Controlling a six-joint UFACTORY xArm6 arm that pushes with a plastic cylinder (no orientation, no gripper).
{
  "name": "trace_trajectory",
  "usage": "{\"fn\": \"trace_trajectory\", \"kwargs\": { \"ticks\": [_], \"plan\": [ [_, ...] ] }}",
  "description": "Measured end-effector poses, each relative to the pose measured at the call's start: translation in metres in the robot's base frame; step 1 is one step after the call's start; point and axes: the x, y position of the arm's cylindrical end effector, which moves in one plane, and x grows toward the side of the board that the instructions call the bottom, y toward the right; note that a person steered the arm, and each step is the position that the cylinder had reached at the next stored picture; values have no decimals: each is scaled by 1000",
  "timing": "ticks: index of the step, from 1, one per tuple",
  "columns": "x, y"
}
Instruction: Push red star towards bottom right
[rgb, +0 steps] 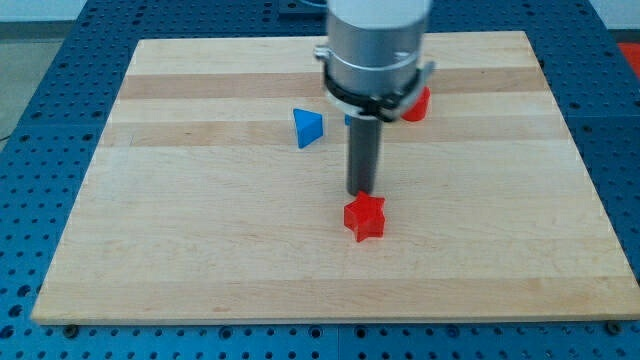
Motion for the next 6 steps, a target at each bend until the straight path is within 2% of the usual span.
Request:
{"fn": "trace_trajectory", "kwargs": {
  "ticks": [1, 2, 3, 5, 6],
  "plan": [
    [-16, -50],
    [20, -77],
    [51, -54],
    [62, 64],
    [59, 69]
  ]
}}
